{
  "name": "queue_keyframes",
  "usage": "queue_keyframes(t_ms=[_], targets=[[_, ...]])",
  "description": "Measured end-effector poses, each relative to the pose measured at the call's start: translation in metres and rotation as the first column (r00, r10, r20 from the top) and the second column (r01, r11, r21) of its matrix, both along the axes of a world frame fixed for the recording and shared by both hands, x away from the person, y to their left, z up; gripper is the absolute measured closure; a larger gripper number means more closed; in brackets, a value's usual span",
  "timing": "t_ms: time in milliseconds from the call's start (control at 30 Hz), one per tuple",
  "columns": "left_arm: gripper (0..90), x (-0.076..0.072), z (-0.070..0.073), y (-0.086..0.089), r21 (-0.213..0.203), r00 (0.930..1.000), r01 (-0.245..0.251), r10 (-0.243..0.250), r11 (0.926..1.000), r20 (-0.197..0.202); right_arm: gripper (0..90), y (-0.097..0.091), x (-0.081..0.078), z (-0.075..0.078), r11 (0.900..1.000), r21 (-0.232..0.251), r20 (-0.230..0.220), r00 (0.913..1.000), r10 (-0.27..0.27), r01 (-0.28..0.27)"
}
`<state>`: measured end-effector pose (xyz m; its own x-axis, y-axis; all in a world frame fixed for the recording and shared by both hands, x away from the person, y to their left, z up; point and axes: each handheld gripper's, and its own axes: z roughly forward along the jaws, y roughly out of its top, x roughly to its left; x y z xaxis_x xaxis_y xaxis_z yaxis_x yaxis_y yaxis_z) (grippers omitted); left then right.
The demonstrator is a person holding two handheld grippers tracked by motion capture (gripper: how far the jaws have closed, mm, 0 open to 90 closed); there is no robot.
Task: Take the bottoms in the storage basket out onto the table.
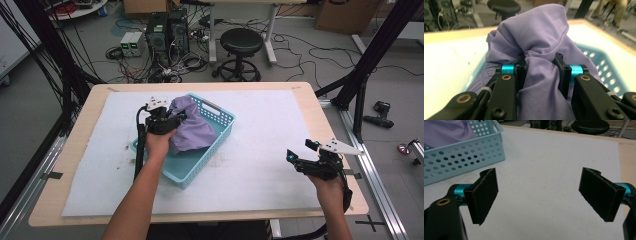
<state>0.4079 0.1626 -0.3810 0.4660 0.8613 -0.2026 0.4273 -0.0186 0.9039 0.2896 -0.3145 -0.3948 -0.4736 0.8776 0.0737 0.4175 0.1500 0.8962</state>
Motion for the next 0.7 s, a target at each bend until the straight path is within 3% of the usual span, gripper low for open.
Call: queue_keyframes(t_ms=[67,333,400,600,700], targets=[[69.0,-0.006,0.011,0.003,-0.008,0.9990,0.005,-0.004,1.0000,0.044,15.6,0.001,0.000,0.000,1.0000,0.003,0.000,1.0000,0.003,-0.003],[69.1,-0.016,0.044,0.005,-0.055,0.9911,0.018,-0.011,0.9983,0.133,15.6,0.003,-0.002,-0.004,0.9998,0.004,-0.008,0.9998,0.018,-0.018],[69.1,-0.019,0.058,0.006,-0.079,0.9849,0.021,-0.007,0.9967,0.173,15.6,0.003,-0.006,-0.002,0.9998,-0.002,-0.003,0.9998,0.021,-0.021],[69.1,-0.025,0.076,0.002,-0.097,0.9745,0.047,-0.024,0.9942,0.223,15.6,0.000,-0.008,0.002,0.9999,0.006,0.012,0.9999,0.011,-0.011],[69.1,-0.028,0.086,-0.002,-0.121,0.9657,0.062,-0.029,0.9907,0.258,15.6,0.000,-0.006,0.002,0.9999,0.007,0.012,0.9999,0.010,-0.010]])
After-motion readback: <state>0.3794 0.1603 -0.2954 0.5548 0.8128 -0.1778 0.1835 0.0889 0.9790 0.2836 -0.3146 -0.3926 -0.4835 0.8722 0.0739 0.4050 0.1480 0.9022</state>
